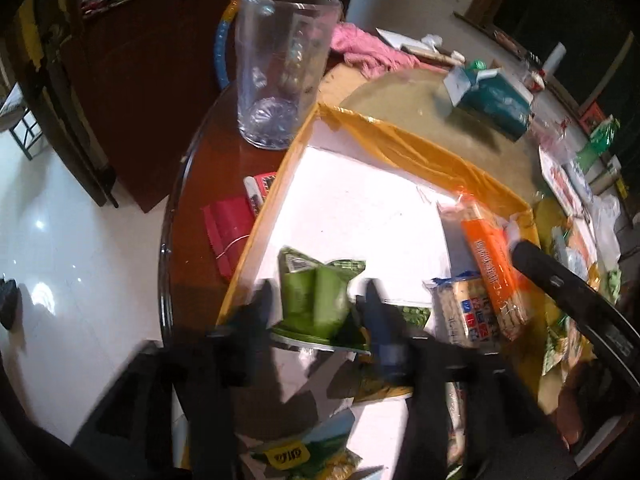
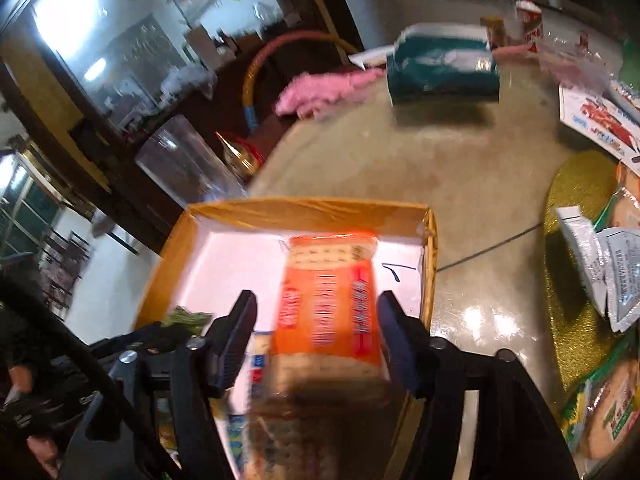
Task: Organize snacks
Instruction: 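Carry the green bag with the left tool while the right carries the orange cracker pack over the tray, then release both packets into the tray and move both tools back to the snack pile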
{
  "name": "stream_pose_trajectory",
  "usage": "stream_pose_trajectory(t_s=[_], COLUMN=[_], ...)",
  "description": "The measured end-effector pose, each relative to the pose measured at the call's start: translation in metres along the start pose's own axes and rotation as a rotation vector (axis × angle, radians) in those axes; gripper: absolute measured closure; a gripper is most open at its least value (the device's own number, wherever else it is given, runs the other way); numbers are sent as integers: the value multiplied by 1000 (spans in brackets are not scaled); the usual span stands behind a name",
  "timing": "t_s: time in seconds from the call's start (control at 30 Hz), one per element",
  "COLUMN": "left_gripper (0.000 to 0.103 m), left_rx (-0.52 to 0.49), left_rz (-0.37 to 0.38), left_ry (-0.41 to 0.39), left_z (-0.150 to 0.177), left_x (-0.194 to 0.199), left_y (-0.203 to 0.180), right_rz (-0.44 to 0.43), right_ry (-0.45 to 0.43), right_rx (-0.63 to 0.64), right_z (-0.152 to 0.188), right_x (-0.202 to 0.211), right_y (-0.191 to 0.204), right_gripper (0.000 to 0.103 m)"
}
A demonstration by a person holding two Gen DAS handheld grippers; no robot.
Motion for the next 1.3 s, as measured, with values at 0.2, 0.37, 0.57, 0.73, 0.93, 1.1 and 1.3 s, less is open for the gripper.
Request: stream_pose_trajectory(t_s=[0.2,0.37,0.57,0.73,0.93,1.1,1.3], left_gripper=[27,23,23,23,23,23,23], left_rx=[-65,-131,-184,-205,-213,-193,-196], left_rz=[-23,78,195,206,202,205,211], left_ry=[-190,-211,-144,-101,-80,-69,-57], left_z=[25,68,118,141,154,155,156], left_x=[66,99,100,94,90,84,81], left_y=[-33,-85,-144,-170,-178,-174,-176], right_rz=[-102,-130,1,164,191,137,209], right_ry=[-125,-165,-136,-125,-20,50,68], right_rx=[6,-49,-110,-169,-203,-236,-162], right_z=[25,53,68,51,35,36,34], right_x=[86,132,152,156,123,100,87], right_y=[-5,-43,-129,-203,-252,-256,-238], right_gripper=[25,25,22,16,16,15,9])
Point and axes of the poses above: each gripper's, at about its wrist camera, not at the fingertips, and x roughly against the way its jaws point, y to its left, z to its underside, the point moved 5 cm from there along -x, roughly the way its jaws point, and after that the axes turned 1 degree about z, right-handed, at the moved point
